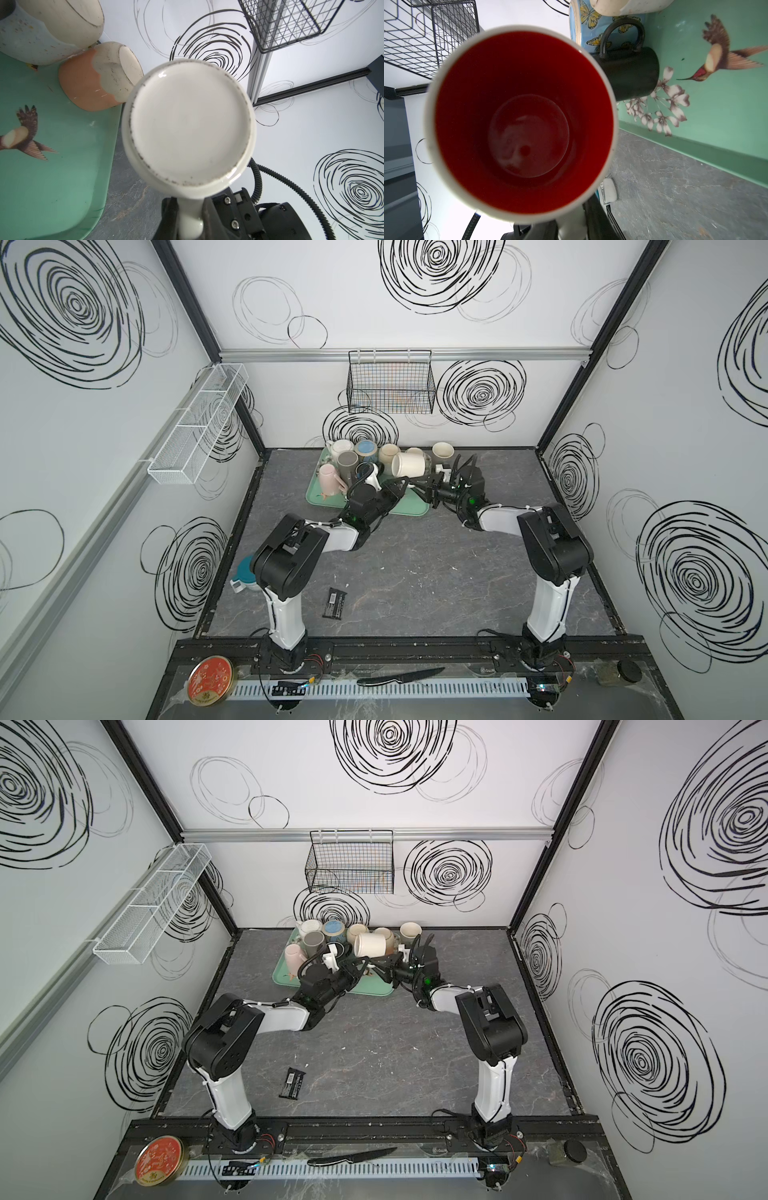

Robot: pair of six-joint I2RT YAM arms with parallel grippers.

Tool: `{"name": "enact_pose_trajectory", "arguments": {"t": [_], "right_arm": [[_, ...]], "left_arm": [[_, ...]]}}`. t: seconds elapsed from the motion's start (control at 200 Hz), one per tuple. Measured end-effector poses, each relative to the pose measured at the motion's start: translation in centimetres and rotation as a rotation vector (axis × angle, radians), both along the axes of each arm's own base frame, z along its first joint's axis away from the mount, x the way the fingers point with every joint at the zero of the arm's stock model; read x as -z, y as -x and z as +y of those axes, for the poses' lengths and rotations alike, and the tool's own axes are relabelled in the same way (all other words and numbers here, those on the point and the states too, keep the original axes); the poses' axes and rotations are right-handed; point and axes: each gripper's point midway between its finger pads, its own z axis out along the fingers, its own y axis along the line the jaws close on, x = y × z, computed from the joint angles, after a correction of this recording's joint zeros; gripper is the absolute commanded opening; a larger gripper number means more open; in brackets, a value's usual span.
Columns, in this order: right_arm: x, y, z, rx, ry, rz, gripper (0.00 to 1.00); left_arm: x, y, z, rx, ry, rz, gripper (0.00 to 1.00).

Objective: Turn the mug right side up
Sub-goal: Place the mug at the top-right of the table.

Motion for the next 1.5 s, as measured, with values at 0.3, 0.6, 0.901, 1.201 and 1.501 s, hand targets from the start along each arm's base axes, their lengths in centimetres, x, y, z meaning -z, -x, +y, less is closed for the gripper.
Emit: {"name": "enact_pose_trajectory", "arguments": {"t": [0.3,0.6,0.901,1.201,1.501], "right_arm": [[0.2,0.2,-0.8,0.008,0.004,-0.012,0.00],[0.7,-1.3,-4.8,0.145,0.133,-0.041,0.00],[1.6,-1.3,-8.8,0.241,0.307,-0.073,0.00],[3.1,-1.8,-15.5,0.334,0.506,-0.074,0.00],[5.8,-3.3,-22.4,0.410,0.730,-0.024,0.00]], "left_arm": [[0.1,0.3,-0.6,-0.005,-0.003,0.003,0.15],[-0.8,1.1,-2.9,0.076,-0.046,-0.032,0.47],[0.1,1.4,-3.4,0.105,-0.127,-0.027,0.50],[1.7,0.8,-3.1,0.117,-0.323,0.014,0.52],[-1.5,-0.8,-3.9,0.122,-0.660,-0.072,0.53]]}}
